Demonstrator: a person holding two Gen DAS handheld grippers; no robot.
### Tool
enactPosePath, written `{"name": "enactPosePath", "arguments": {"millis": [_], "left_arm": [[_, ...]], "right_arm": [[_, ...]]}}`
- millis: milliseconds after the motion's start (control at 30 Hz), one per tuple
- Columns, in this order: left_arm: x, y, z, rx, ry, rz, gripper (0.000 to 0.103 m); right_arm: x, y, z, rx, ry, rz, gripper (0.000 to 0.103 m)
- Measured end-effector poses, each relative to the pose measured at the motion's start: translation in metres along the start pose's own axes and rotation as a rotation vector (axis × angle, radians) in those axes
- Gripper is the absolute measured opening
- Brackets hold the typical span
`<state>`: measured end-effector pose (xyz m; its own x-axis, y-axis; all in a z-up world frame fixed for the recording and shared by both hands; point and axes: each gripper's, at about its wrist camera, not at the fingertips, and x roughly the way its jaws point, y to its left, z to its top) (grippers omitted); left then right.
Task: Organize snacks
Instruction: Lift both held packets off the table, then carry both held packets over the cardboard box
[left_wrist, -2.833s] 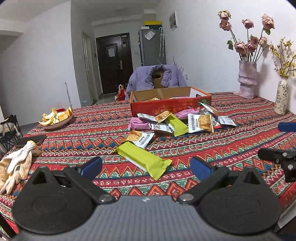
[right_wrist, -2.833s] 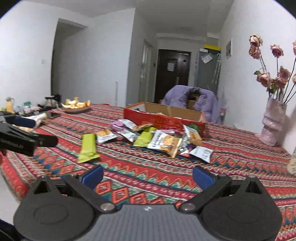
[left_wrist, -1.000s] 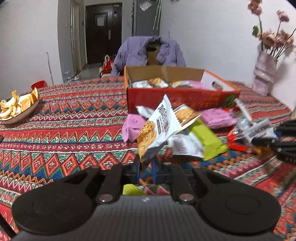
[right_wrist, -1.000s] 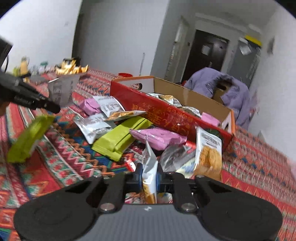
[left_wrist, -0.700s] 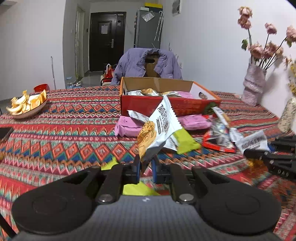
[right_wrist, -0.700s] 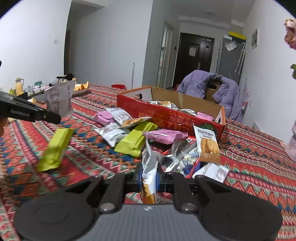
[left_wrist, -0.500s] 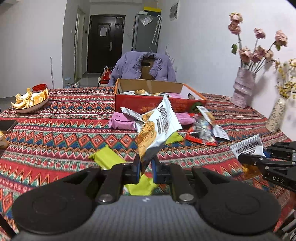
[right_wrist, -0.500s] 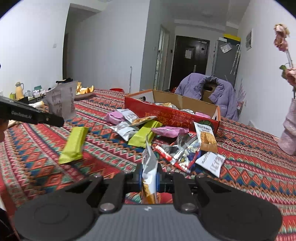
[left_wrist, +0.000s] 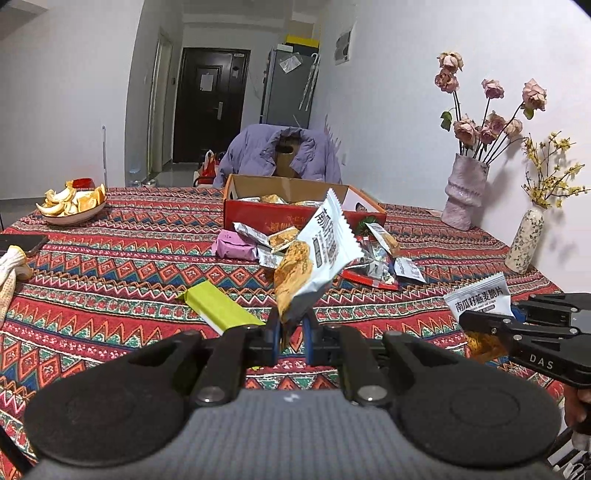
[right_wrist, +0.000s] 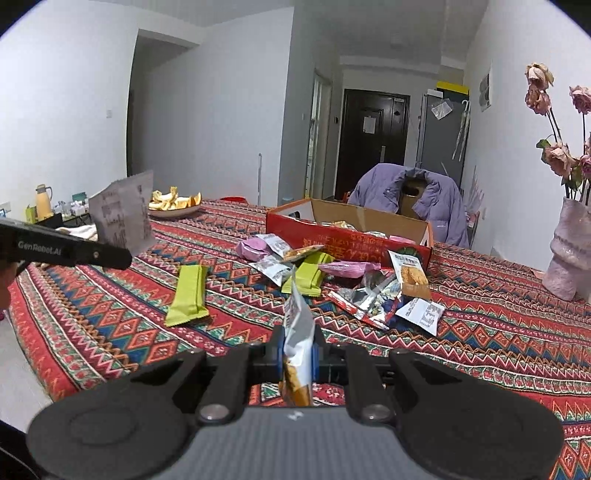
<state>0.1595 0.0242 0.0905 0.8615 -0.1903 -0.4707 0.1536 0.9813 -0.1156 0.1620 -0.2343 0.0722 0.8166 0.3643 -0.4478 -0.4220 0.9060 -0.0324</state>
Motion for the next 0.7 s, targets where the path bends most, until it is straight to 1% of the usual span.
{"name": "enactPosePath", "arguments": {"millis": [167, 267, 367, 500, 567, 700], "left_arm": [[0.004, 0.005, 0.011, 0.016, -0.012, -0.011, 0.012], [0.014, 0.012, 0.033, 0.037, -0.032, -0.025, 0.012], [0.03, 0.016, 0.058, 0.061, -0.062, -0.012, 0.012], [0.061, 0.027, 0.096, 0.036, -0.077, -0.027, 0.013], [0.081, 0.032, 0.115, 0.029, -0.08, -0.016, 0.013], [0.129, 0.043, 0.149, 0.007, -0.039, -0.012, 0.013]], "right_arm": [[-0.001, -0.004, 0.009, 0.024, -0.013, 0.016, 0.013], [0.004, -0.015, 0.023, 0.037, -0.023, 0.033, 0.013], [0.015, -0.033, 0.043, 0.045, -0.038, 0.044, 0.013], [0.037, -0.061, 0.082, 0.053, -0.056, 0.042, 0.013], [0.052, -0.076, 0.103, 0.051, -0.049, 0.047, 0.013], [0.086, -0.111, 0.139, 0.108, -0.038, 0.074, 0.013]]}}
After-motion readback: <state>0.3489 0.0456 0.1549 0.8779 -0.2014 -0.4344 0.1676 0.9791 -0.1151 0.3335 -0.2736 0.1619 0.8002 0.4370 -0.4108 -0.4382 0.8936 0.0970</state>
